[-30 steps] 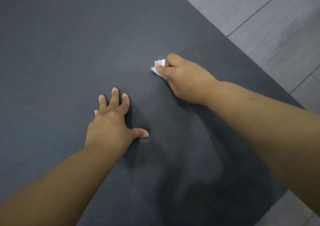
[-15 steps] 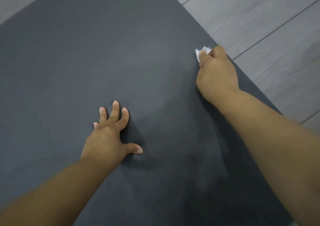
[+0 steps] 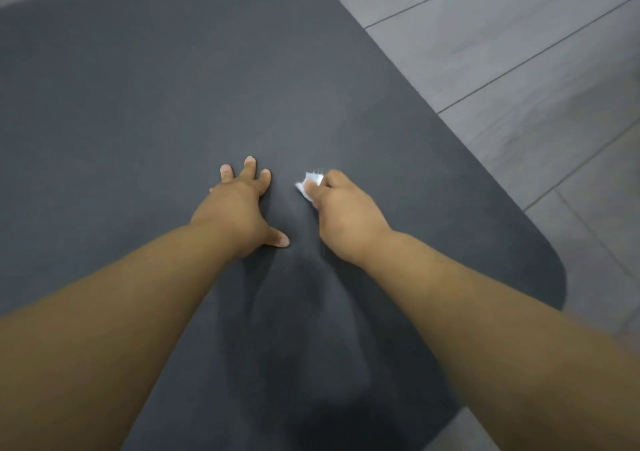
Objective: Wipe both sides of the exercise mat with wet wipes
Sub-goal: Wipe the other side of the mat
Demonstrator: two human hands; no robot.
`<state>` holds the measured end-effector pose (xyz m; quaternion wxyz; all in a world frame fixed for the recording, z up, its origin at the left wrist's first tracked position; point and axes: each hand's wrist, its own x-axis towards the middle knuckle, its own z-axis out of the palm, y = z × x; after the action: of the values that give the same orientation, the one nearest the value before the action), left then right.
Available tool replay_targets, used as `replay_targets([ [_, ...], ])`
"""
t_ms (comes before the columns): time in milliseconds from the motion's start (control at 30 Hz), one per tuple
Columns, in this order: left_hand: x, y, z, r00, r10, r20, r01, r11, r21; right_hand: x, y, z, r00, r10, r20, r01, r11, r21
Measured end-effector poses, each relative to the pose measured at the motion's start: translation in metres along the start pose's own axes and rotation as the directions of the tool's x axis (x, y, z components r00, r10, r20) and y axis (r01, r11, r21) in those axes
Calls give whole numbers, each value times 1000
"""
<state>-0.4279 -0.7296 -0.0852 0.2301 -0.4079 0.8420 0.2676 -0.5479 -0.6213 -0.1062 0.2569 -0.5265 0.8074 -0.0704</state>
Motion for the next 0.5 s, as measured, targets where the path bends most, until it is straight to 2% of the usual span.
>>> replay_targets([
  [133, -48, -18, 2, 991, 100, 84, -109, 988, 111, -50, -19, -9, 986, 92, 136, -74, 989, -127],
  [267, -124, -49, 10, 974, 2, 226, -20, 997, 78, -108, -35, -18, 952, 237, 195, -189, 953, -236],
  [367, -184, -65, 1, 946, -82, 313, 44, 991, 127, -151, -51, -30, 914, 345, 215, -283, 920, -272],
  [500, -257, -65, -33, 911, -127, 393, 67, 984, 163, -199, -89, -71, 913, 332, 237, -242, 908, -342],
])
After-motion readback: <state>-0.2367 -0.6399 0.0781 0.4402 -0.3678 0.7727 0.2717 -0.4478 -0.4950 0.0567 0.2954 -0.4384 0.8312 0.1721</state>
